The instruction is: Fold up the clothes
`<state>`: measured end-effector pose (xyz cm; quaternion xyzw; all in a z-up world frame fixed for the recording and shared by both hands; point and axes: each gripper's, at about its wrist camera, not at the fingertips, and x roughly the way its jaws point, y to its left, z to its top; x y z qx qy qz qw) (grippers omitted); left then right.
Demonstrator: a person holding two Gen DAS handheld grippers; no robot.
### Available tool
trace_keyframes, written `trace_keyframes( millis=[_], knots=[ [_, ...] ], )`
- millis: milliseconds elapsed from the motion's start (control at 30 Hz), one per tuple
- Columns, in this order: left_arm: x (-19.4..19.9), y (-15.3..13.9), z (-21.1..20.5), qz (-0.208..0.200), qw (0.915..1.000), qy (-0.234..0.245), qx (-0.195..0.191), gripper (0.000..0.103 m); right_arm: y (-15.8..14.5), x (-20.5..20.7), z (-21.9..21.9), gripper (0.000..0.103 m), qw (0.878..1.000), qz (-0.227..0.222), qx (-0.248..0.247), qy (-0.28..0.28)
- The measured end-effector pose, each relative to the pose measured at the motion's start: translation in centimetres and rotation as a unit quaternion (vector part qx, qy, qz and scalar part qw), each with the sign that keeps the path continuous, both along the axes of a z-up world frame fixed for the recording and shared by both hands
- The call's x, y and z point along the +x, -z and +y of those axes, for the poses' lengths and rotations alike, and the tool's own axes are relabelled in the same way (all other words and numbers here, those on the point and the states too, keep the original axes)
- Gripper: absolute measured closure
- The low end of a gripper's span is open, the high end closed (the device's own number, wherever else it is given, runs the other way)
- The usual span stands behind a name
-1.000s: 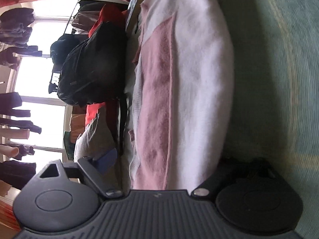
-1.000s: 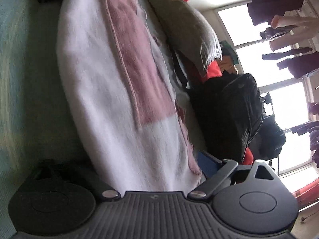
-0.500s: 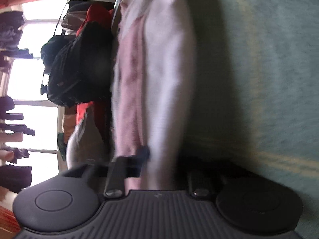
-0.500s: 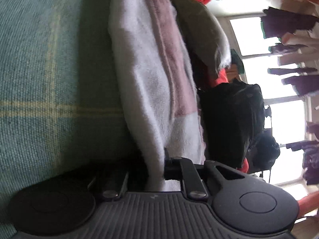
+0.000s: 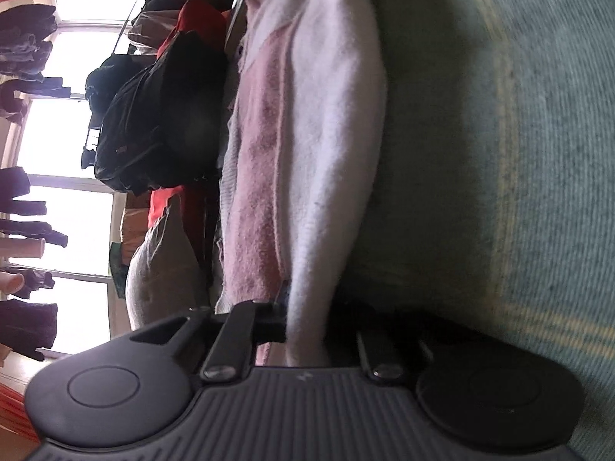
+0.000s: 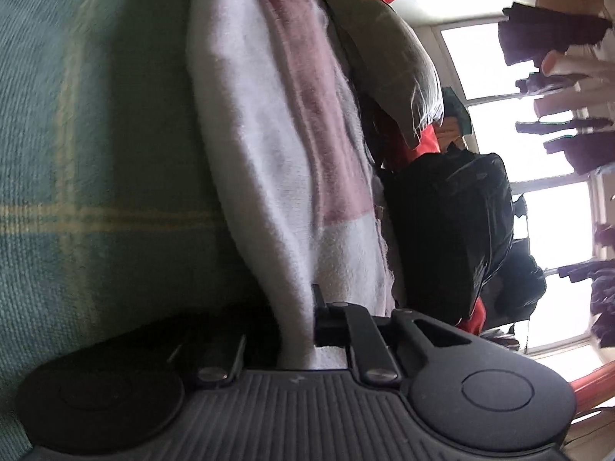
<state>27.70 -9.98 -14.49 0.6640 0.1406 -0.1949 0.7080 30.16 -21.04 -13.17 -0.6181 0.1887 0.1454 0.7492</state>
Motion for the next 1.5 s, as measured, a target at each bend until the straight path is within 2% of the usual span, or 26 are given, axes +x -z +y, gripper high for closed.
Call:
trace_keyframes(
  millis=[67, 233, 367, 500, 767, 867, 1000, 1200, 1233, 1367, 1433, 1500],
  knots=[
    [-0.1, -0.9, 0.1, 0.005, 0.9999, -0.003, -0.009, 0.092, -0.9, 0.0, -0.2, 0.09, 1.0, -0.001, 0.006, 0.0],
    [-0.8, -3.5, 0.6, -0.015, 0.9998, 0.001, -0.014, 0.092, -3.6, -0.3, -0.7, 0.091, 1.0, -0.001, 0.023, 0.004],
    [-2.0, -5.0, 1.0, -0.013, 0.9998, 0.003, -0.012, 0.092, -5.5, -1.9, -1.0, 0.092, 0.999, 0.015, 0.036, 0.002],
    [-4.9, -5.9, 1.8, 0.002, 0.9999, 0.017, 0.0, 0.092, -6.7, -4.7, -1.0, 0.092, 0.999, 0.033, 0.035, -0.013],
    [-13.1, -7.6, 4.0, 0.031, 0.9987, 0.039, 0.009, 0.092, -9.2, -12.5, -0.7, 0.092, 0.995, 0.082, 0.034, -0.034],
    [-16.1, -7.9, 5.0, 0.042, 0.9978, 0.05, 0.01, 0.092, -9.3, -16.0, -0.7, 0.092, 0.994, 0.098, 0.027, -0.04],
    [-19.5, -6.9, 6.0, 0.059, 0.9961, 0.063, 0.019, 0.092, -8.4, -19.9, -0.1, 0.092, 0.991, 0.124, 0.015, -0.045],
    [-21.7, -5.5, 6.7, 0.088, 0.994, 0.058, 0.026, 0.087, -7.3, -21.8, -0.6, 0.09, 0.987, 0.156, 0.02, -0.036],
    [-22.3, -5.8, 6.9, 0.109, 0.9916, 0.064, 0.027, 0.087, -7.1, -22.1, -0.7, 0.087, 0.986, 0.161, 0.021, -0.034],
    [-24.5, -8.3, 9.2, 0.173, 0.983, 0.061, 0.004, 0.086, -8.7, -23.8, -3.0, 0.072, 0.984, 0.173, 0.024, -0.021],
    [-24.0, -10.0, 10.7, 0.18, 0.9829, 0.03, -0.027, 0.086, -10.3, -24.3, -4.5, 0.071, 0.983, 0.177, 0.05, -0.011],
    [-22.8, -11.9, 12.0, 0.169, 0.9824, -0.008, -0.08, 0.083, -12.1, -24.2, -6.0, 0.068, 0.981, 0.175, 0.087, 0.002]
  ],
)
